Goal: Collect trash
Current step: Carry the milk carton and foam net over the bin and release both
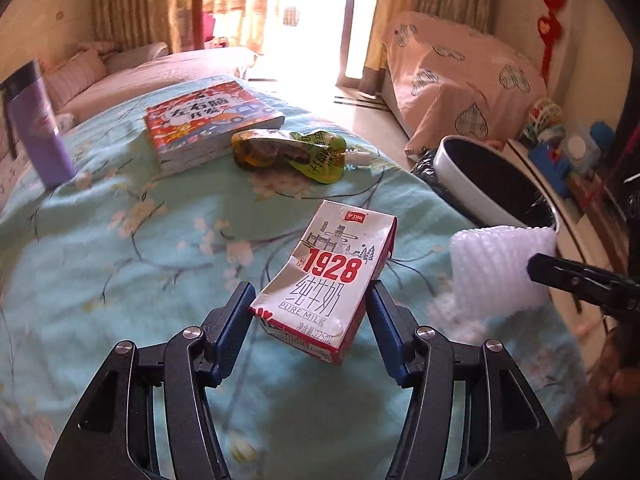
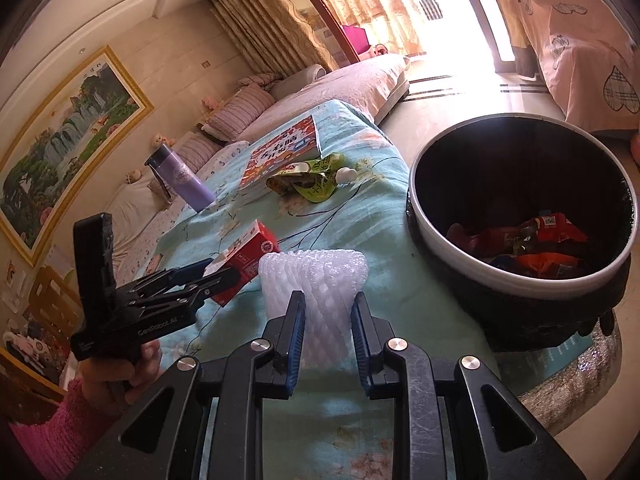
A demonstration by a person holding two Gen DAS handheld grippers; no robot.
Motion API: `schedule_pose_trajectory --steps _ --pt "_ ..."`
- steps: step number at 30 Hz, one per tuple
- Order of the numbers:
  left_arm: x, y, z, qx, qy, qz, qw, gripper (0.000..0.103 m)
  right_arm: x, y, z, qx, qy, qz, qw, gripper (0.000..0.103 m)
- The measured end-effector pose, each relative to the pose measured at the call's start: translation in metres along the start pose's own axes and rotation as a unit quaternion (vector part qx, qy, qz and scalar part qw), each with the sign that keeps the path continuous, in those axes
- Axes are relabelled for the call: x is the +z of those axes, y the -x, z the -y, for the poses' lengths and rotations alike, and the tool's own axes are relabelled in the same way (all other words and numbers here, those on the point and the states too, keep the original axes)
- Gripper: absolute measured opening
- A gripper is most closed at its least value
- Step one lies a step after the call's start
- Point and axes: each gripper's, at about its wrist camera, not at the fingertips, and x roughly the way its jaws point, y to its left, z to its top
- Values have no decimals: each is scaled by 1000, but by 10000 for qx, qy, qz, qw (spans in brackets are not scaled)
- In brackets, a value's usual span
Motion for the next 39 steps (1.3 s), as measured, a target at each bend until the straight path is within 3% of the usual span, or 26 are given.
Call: schedule_pose_trajectory --steps 13,27,39 --pt "-23 28 58 -156 392 237 9988 57 -9 44 25 -231 -168 368 9989 23" --pt "-1 33 116 -275 -126 371 9989 57 -4 84 57 -566 -337 753 9950 23" --pt "18 25 133 -240 -293 406 9985 56 8 98 79 -704 -367 940 9924 23"
